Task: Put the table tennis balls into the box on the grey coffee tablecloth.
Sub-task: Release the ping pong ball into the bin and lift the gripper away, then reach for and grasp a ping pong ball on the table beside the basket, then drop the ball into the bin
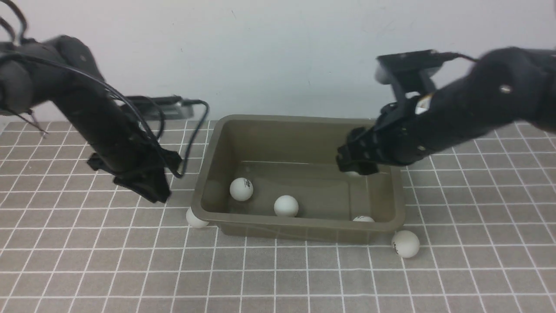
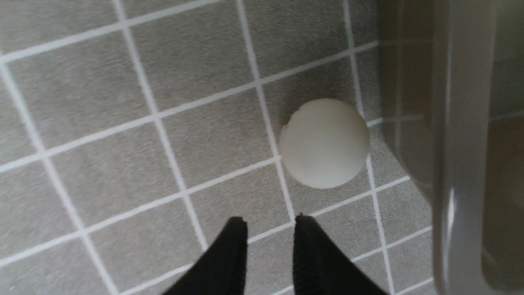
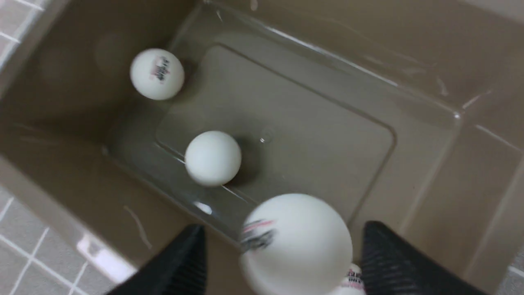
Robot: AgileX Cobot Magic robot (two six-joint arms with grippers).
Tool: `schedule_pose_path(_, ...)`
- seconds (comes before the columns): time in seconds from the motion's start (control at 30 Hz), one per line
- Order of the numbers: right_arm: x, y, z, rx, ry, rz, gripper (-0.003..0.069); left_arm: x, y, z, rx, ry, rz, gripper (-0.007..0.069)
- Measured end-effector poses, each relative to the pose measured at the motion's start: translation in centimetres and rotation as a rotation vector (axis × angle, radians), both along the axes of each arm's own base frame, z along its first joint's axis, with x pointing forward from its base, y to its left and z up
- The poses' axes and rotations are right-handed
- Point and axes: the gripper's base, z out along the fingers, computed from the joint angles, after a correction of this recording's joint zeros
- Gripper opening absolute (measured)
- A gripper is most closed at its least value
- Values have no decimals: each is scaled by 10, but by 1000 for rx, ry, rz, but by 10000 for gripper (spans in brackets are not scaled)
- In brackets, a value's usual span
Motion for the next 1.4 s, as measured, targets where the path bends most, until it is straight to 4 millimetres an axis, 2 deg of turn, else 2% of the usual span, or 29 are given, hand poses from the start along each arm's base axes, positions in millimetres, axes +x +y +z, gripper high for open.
schedule_pose_path(0.03, 4, 2, -1, -12, 8, 6, 524, 0, -3, -2, 1, -2, -10, 199)
schedule_pose_path(0.07, 8, 3, 0, -28, 11, 13, 552, 2, -10, -5, 3, -16, -33, 266)
schedule_pose_path(0.1, 8, 3, 0, -28, 13, 14, 552, 1, -11, -4, 3, -17, -37, 275)
schedule_pose_path(0.17, 12, -1, 7, -55, 13, 9, 583, 5, -21, -9, 9, -62, -69, 391)
schedule_pose_path(0.2, 13, -5, 12, -60, 9, -6, 582, 7, -23, -11, 11, -80, -76, 429)
schedule_pose_path(0.23, 14, -7, 13, -61, 8, -11, 581, 7, -24, -11, 11, -82, -77, 436)
schedule_pose_path(0.37, 16, -37, 25, -82, 17, -77, 546, 11, -28, -22, 18, -100, -96, 531)
schedule_pose_path(0.4, 16, -38, 25, -81, 18, -82, 544, 11, -28, -22, 18, -100, -96, 531)
schedule_pose_path(0.5, 16, -59, 33, -86, 31, -135, 514, 13, -29, -33, 18, -81, -94, 542)
schedule_pose_path(0.73, 16, -83, 35, -100, 78, -188, 498, 14, -29, -48, 20, -34, -97, 526)
schedule_pose_path(0.77, 15, -89, 34, -106, 97, -199, 490, 13, -29, -52, 21, -19, -99, 488)
schedule_pose_path(0.83, 14, -100, 33, -122, 127, -206, 461, 12, -29, -55, 24, -1, -105, 355)
schedule_pose_path(0.9, 10, -111, 34, -139, 168, -214, 413, 12, -28, -53, 36, -1, -115, 345)
schedule_pose_path(1.0, -6, -134, 34, -157, 229, -249, 311, 8, -22, -35, 80, -24, -132, 349)
schedule_pose_path(1.1, -35, -146, 27, -156, 262, -273, 200, 6, -16, 5, 115, -110, -114, 349)
schedule_pose_path(1.17, -52, -144, 17, -119, 261, -280, 157, 5, -17, 35, 97, -194, -99, 349)
schedule_pose_path(1.23, -63, -141, 7, -69, 251, -293, 139, 6, -23, 56, 51, -254, -87, 349)
schedule_pose_path(1.27, -64, -141, 4, -63, 254, -295, 139, 6, -23, 56, 52, -254, -88, 349)
schedule_pose_path(1.3, -73, -138, -16, -11, 236, -304, 142, 6, -34, 70, -10, -305, -90, 349)
schedule_pose_path(1.4, -78, -135, -50, 34, 208, -311, 199, 7, -56, 76, -87, -362, -122, 349)
